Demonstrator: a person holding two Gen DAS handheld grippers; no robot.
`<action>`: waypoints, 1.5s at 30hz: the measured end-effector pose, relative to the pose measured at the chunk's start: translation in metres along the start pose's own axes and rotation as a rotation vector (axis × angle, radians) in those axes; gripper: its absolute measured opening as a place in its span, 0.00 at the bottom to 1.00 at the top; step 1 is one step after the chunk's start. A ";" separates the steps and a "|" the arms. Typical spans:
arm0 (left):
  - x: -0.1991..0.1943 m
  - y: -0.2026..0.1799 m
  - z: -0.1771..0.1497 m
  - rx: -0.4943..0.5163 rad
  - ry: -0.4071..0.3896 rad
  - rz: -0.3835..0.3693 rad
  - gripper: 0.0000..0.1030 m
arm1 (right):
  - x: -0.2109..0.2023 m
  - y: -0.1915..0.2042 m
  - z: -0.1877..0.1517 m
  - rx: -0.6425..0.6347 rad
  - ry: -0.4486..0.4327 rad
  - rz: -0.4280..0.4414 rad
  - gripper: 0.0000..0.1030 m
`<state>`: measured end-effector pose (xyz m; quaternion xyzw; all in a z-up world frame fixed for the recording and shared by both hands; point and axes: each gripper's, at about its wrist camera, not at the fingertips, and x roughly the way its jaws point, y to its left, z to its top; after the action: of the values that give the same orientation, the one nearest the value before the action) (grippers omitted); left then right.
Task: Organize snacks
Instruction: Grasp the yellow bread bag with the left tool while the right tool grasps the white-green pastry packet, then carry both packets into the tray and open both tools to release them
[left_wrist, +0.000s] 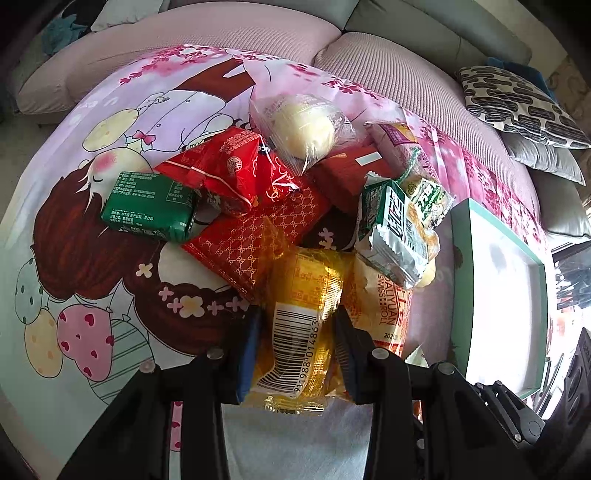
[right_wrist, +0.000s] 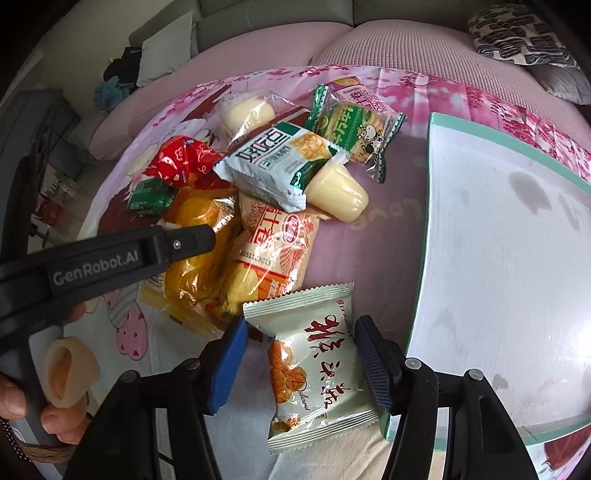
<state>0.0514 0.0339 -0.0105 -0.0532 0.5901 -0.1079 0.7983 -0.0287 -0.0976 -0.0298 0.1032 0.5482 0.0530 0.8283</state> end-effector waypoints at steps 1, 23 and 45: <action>-0.001 -0.001 -0.002 0.007 -0.002 0.003 0.39 | 0.000 0.002 -0.001 -0.004 0.003 -0.008 0.62; -0.019 0.002 -0.045 0.056 -0.007 0.006 0.37 | 0.001 0.015 -0.021 -0.057 0.036 -0.089 0.57; -0.045 -0.014 -0.033 0.048 -0.105 -0.019 0.37 | -0.071 -0.022 -0.004 0.080 -0.197 -0.083 0.54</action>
<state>0.0056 0.0324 0.0249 -0.0452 0.5441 -0.1269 0.8281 -0.0605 -0.1328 0.0270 0.1181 0.4695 -0.0135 0.8749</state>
